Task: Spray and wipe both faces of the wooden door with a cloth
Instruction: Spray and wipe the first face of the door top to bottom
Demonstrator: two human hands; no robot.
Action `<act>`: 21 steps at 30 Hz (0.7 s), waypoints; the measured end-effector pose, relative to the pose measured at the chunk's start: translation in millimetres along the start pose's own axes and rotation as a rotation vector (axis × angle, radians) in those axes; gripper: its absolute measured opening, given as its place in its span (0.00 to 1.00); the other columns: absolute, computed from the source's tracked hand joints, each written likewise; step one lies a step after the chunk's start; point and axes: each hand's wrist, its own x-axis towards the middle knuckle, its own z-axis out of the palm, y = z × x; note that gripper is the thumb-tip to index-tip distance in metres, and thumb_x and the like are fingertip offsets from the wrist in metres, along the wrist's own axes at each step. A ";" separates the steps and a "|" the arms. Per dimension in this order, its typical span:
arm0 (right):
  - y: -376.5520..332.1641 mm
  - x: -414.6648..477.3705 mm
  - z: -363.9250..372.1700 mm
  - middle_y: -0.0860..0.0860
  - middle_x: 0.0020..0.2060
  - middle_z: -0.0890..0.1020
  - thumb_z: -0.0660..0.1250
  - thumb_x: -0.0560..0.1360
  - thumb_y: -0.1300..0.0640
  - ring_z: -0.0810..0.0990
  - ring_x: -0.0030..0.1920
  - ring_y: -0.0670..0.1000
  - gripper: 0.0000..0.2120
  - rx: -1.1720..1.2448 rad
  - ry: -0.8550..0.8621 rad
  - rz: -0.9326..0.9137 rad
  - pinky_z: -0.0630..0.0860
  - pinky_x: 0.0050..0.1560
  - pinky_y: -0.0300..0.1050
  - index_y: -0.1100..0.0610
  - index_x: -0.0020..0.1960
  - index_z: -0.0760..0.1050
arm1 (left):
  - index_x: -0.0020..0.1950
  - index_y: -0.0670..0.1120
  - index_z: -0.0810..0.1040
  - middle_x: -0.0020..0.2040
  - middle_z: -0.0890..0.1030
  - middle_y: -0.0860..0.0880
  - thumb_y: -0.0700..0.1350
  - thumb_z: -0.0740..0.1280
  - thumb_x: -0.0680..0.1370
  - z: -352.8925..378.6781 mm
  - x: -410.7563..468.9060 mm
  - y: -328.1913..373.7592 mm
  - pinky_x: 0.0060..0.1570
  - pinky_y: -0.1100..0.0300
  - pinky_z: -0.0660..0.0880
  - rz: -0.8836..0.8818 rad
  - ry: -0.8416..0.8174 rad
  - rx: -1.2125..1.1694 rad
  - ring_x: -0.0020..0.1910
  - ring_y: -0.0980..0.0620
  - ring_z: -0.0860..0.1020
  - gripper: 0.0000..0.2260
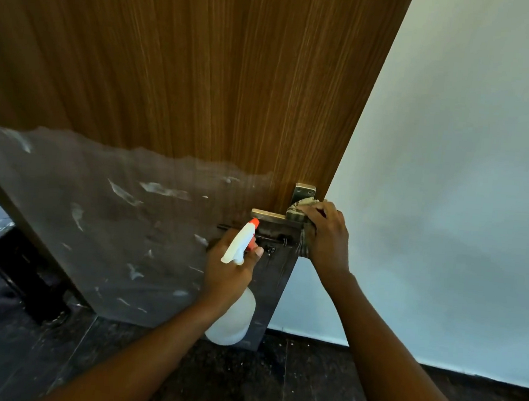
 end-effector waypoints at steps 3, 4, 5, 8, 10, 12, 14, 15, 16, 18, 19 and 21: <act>-17.4 -4.6 -1.1 0.58 0.56 0.81 0.79 0.68 0.66 0.80 0.52 0.60 0.21 -0.082 -0.056 0.028 0.82 0.51 0.53 0.58 0.60 0.82 | 0.59 0.52 0.69 0.53 0.76 0.51 0.48 0.70 0.72 0.6 -2.6 -3.0 0.36 0.76 0.73 0.014 0.012 -0.019 0.53 0.51 0.75 0.18; -26.5 -5.7 1.0 0.58 0.56 0.81 0.80 0.68 0.66 0.80 0.53 0.60 0.21 -0.121 -0.050 0.041 0.83 0.49 0.53 0.58 0.59 0.83 | 0.62 0.51 0.69 0.55 0.75 0.50 0.49 0.70 0.73 0.1 -3.5 -2.7 0.38 0.76 0.72 0.006 0.019 -0.019 0.54 0.52 0.74 0.20; -36.4 -5.3 4.3 0.57 0.56 0.81 0.80 0.68 0.64 0.80 0.53 0.59 0.20 -0.146 -0.042 0.058 0.83 0.49 0.53 0.58 0.59 0.83 | 0.64 0.50 0.69 0.56 0.74 0.50 0.49 0.70 0.73 -0.6 -3.7 -2.7 0.41 0.75 0.71 -0.008 0.023 -0.016 0.54 0.53 0.73 0.21; -64.4 1.3 19.7 0.57 0.54 0.82 0.80 0.68 0.60 0.81 0.53 0.59 0.18 -0.179 -0.032 0.054 0.83 0.49 0.53 0.60 0.57 0.83 | 0.69 0.47 0.66 0.60 0.73 0.49 0.51 0.68 0.74 -5.4 -4.2 -1.5 0.52 0.66 0.67 -0.059 0.025 -0.005 0.54 0.56 0.69 0.25; -77.7 5.0 31.0 0.58 0.51 0.84 0.83 0.64 0.60 0.83 0.50 0.60 0.19 -0.169 -0.006 0.000 0.83 0.47 0.53 0.61 0.53 0.84 | 0.70 0.46 0.65 0.63 0.72 0.46 0.51 0.67 0.75 -9.5 -3.2 -1.5 0.52 0.63 0.66 -0.096 0.048 -0.002 0.53 0.56 0.68 0.26; -85.7 7.3 40.2 0.57 0.50 0.84 0.84 0.63 0.58 0.83 0.49 0.59 0.19 -0.186 -0.005 -0.069 0.83 0.48 0.51 0.59 0.52 0.85 | 0.70 0.45 0.64 0.64 0.72 0.44 0.51 0.67 0.75 -14.3 -1.2 0.6 0.55 0.61 0.68 -0.115 0.079 0.000 0.55 0.52 0.71 0.26; -85.0 7.2 45.5 0.56 0.50 0.84 0.84 0.62 0.58 0.83 0.49 0.58 0.21 -0.188 0.014 -0.135 0.82 0.48 0.49 0.58 0.53 0.85 | 0.70 0.45 0.64 0.65 0.72 0.44 0.51 0.67 0.75 -18.0 2.0 -0.6 0.60 0.58 0.68 -0.118 0.094 0.020 0.61 0.47 0.72 0.26; -80.2 5.8 46.1 0.56 0.51 0.84 0.85 0.61 0.58 0.83 0.49 0.58 0.23 -0.188 0.019 -0.169 0.82 0.49 0.49 0.58 0.55 0.85 | 0.69 0.45 0.65 0.64 0.73 0.44 0.51 0.67 0.75 -18.5 4.5 -3.0 0.59 0.59 0.68 -0.112 0.095 0.021 0.61 0.47 0.72 0.26; -74.2 3.0 45.0 0.57 0.53 0.84 0.85 0.61 0.59 0.83 0.51 0.59 0.26 -0.199 0.015 -0.210 0.82 0.50 0.50 0.57 0.58 0.84 | 0.68 0.45 0.66 0.62 0.74 0.44 0.51 0.68 0.74 -19.5 5.3 -2.9 0.56 0.61 0.68 -0.097 0.093 0.019 0.59 0.48 0.73 0.25; -56.4 -7.4 39.1 0.58 0.58 0.82 0.85 0.60 0.61 0.82 0.54 0.61 0.34 -0.243 -0.010 -0.305 0.81 0.53 0.53 0.55 0.64 0.80 | 0.65 0.46 0.68 0.54 0.76 0.49 0.50 0.68 0.74 -20.3 4.3 -1.9 0.52 0.62 0.68 -0.062 0.074 0.004 0.51 0.53 0.74 0.21; -44.9 -13.2 34.5 0.59 0.60 0.81 0.85 0.60 0.61 0.81 0.56 0.61 0.36 -0.264 0.000 -0.338 0.81 0.53 0.54 0.54 0.67 0.79 | 0.61 0.48 0.69 0.49 0.76 0.52 0.49 0.68 0.74 -20.5 3.6 -2.3 0.51 0.63 0.68 -0.048 0.047 -0.010 0.47 0.55 0.74 0.18; -19.3 -25.1 24.2 0.60 0.61 0.79 0.83 0.63 0.63 0.80 0.56 0.62 0.37 -0.276 0.080 -0.326 0.82 0.49 0.54 0.54 0.70 0.76 | 0.52 0.53 0.69 0.42 0.74 0.58 0.46 0.69 0.74 -22.2 1.5 0.1 0.49 0.68 0.71 -0.011 -0.001 -0.057 0.40 0.61 0.75 0.11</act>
